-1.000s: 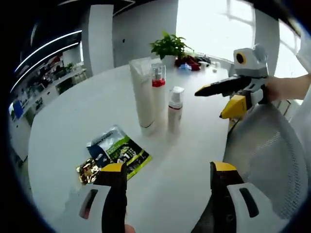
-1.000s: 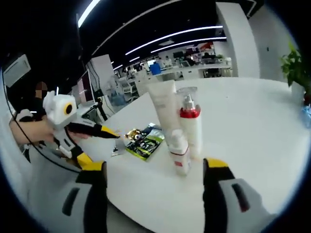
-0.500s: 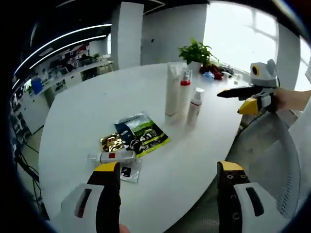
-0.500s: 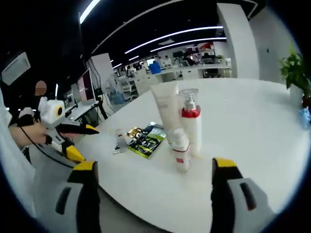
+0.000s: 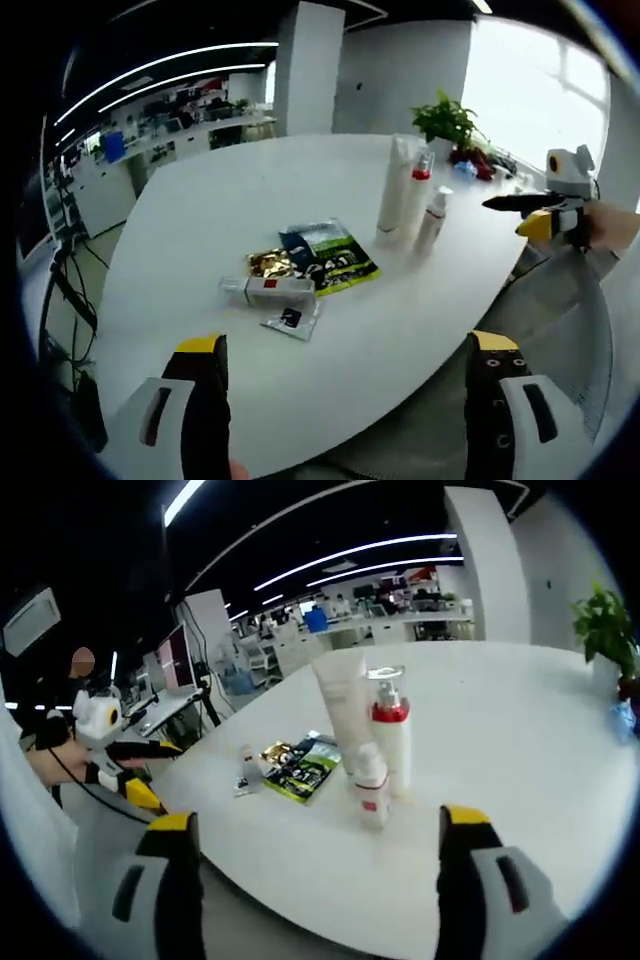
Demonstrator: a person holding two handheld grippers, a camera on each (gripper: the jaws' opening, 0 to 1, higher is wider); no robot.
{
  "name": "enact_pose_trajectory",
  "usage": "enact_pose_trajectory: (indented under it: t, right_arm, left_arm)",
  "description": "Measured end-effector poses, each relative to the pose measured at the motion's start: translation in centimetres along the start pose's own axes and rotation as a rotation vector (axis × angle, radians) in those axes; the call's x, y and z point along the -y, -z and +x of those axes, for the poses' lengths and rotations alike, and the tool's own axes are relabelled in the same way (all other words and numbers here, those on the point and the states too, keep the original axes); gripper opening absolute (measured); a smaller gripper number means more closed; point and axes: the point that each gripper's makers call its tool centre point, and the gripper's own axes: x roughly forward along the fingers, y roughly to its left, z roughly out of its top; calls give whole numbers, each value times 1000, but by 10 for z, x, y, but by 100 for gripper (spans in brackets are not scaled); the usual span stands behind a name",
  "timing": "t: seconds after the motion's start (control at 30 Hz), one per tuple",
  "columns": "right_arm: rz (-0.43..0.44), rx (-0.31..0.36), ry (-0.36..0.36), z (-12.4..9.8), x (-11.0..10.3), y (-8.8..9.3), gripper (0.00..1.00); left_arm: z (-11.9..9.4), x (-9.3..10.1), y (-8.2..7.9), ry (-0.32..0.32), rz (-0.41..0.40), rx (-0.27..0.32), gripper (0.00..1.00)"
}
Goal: Arrange the skincare products in the storage area until every visible bottle or jar stands upright without overlapping.
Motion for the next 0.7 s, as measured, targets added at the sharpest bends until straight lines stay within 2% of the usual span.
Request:
enact_pose_trajectory:
  t: [0.33, 0.7]
  right_arm:
    - [8, 16, 18, -4, 3, 0, 100]
    - [5, -10, 21, 0, 5, 6, 100]
  left_arm:
    - [-8, 8, -8, -28, -69, 61, 97]
    - [-5, 5, -7, -31, -73, 59, 97]
